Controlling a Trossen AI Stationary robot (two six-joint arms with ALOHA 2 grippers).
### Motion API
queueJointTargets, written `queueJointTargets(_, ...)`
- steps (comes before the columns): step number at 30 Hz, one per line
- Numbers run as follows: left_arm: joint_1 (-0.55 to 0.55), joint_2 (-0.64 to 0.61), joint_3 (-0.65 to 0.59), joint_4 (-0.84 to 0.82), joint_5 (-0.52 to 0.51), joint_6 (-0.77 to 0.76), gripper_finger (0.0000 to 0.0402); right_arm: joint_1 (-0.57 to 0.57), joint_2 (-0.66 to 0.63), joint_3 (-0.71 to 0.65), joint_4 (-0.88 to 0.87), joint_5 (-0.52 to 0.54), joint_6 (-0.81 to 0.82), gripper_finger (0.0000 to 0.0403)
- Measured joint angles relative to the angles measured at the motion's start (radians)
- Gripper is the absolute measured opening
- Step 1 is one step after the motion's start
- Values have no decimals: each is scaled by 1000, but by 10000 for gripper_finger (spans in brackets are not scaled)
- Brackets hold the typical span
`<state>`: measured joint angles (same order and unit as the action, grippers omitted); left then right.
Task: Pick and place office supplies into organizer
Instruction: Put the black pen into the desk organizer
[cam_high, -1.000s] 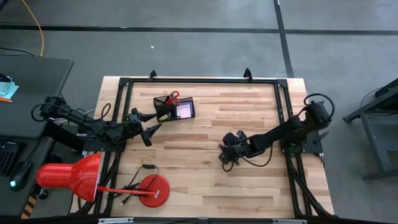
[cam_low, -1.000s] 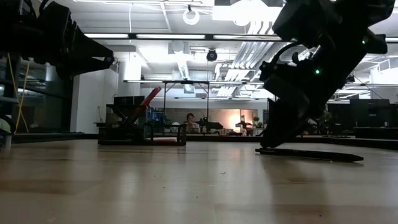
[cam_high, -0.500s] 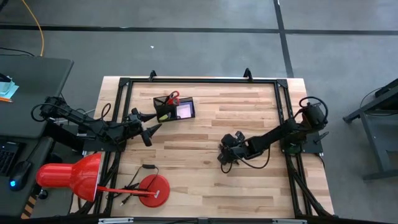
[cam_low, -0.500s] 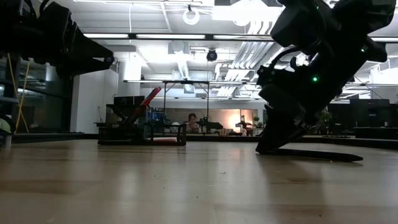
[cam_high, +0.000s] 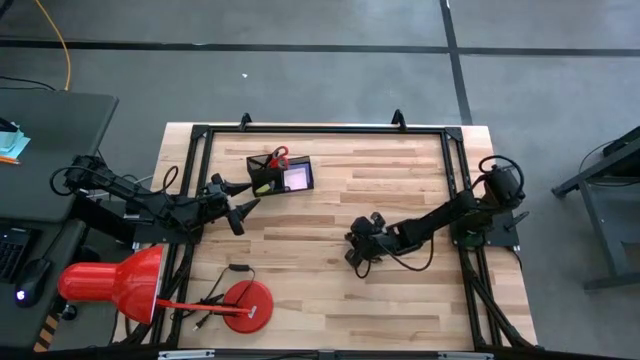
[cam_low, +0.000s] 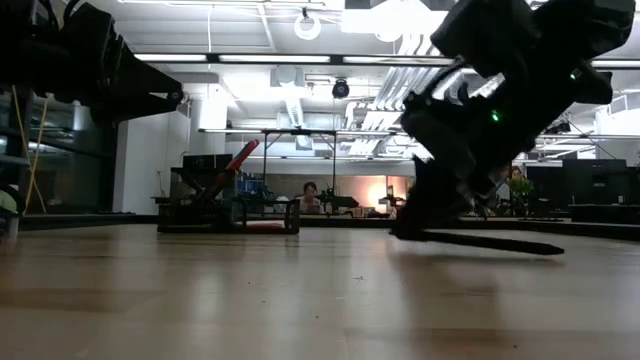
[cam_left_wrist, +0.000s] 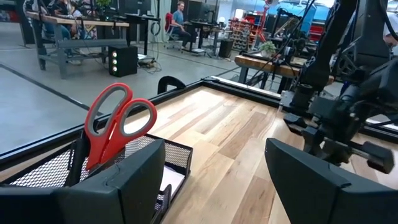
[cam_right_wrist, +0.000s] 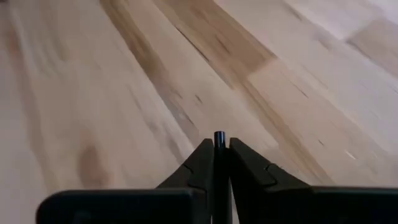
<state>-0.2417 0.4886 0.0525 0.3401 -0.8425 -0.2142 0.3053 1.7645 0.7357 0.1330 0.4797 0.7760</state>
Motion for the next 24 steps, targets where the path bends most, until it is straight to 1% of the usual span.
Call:
queueJointTargets(3, 0, 0, 0, 0, 0, 0, 266, -12, -1, 0, 47, -11, -37, 27)
queueJointTargets(8, 0, 0, 0, 0, 0, 0, 266, -37, -1, 0, 84, -13, -88, 6)
queueJointTargets(12, 0, 0, 0, 0, 0, 1, 266, -65, -1, 0, 171, -10, -130, 12)
queueJointTargets(15, 0, 0, 0, 0, 0, 1, 266, -86, -2, 0, 283, -9, -211, 13)
queueJointTargets(17, 0, -2, 0, 9, 0, 1, 266, -100, -3, 0, 375, -14, -271, 5)
queueJointTargets(21, 0, -3, 0, 23, 0, 2, 266, -132, -4, 2, 538, -84, -365, 2)
queueJointTargets(24, 0, -3, 0, 23, 0, 1, 266, -149, -4, 2, 627, -102, -419, 0)
